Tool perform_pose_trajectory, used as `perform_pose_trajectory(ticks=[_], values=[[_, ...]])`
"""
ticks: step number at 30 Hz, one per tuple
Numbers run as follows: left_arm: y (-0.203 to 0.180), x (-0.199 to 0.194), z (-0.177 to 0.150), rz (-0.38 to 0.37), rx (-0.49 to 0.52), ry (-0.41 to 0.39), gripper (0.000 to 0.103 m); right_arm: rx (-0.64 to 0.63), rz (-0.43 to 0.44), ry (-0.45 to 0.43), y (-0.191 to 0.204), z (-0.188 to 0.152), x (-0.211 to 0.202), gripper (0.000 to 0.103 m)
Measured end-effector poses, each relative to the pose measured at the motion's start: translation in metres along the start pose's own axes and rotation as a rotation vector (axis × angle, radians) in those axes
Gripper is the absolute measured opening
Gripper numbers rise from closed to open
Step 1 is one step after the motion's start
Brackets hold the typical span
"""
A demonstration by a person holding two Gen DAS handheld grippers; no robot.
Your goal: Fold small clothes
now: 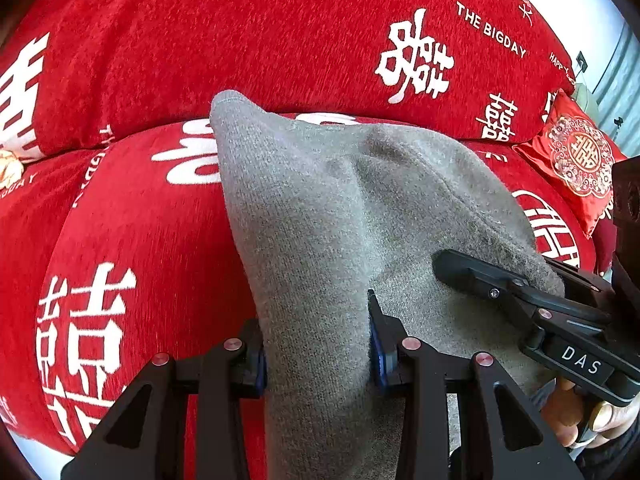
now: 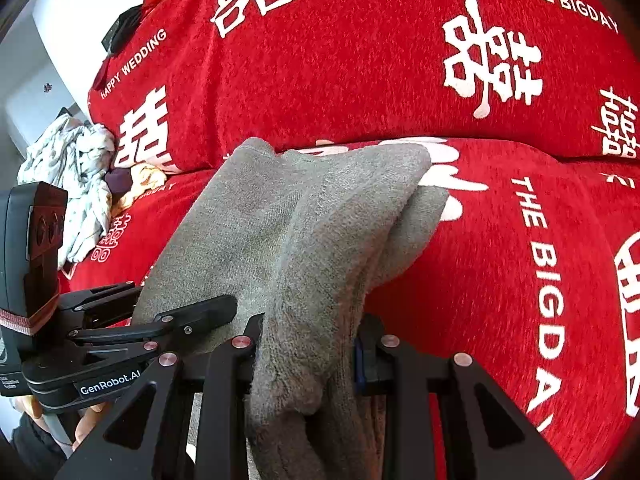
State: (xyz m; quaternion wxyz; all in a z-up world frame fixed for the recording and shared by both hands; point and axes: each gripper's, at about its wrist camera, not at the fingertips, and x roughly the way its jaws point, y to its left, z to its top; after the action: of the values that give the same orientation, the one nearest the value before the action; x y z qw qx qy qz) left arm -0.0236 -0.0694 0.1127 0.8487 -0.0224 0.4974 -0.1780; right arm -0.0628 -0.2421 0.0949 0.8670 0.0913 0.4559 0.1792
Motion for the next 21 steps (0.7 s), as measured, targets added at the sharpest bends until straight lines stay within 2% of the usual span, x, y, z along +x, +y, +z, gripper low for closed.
perform_pose_trajectory(ticks=[21], values=[[0.006,-0.004,-0.037,0.026,0.009,0.017,0.040,-0.016,0.004,0.027,0.013,-0.032,0.005,0.030]])
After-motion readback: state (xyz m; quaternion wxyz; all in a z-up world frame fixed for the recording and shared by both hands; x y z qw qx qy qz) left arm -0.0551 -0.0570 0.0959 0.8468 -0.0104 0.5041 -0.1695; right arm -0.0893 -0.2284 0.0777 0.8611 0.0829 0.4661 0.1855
